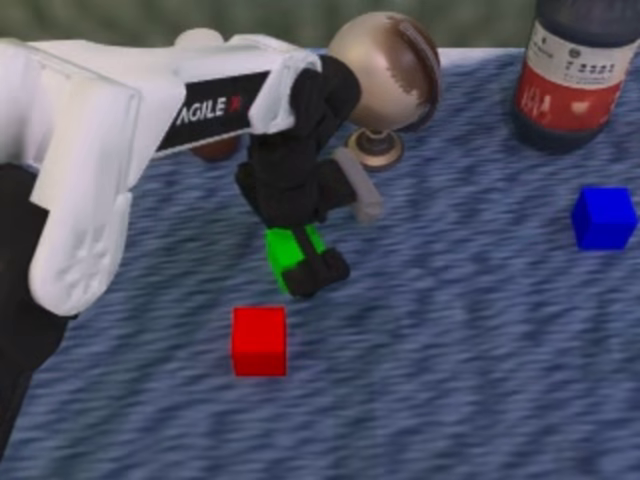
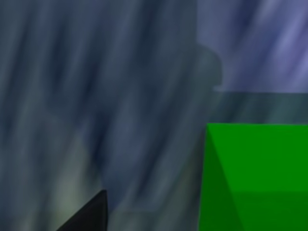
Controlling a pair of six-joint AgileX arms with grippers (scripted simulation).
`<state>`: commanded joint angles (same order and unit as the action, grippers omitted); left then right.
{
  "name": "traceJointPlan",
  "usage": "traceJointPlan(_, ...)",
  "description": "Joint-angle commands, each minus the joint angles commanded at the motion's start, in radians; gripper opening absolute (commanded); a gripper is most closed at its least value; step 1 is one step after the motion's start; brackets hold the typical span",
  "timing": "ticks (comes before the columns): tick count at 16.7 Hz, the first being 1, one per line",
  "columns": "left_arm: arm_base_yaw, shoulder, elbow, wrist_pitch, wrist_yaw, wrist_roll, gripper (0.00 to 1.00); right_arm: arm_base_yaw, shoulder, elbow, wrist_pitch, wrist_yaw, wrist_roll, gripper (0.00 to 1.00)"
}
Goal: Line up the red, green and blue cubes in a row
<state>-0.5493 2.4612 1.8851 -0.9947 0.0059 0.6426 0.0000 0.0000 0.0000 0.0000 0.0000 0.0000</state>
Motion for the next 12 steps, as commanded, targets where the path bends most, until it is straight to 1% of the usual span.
traceJointPlan(12,0.000,0.000,0.000,0.000,0.000,0.000,0.10,0.000,0.000,0.000,0.000,0.000,0.000,1.00)
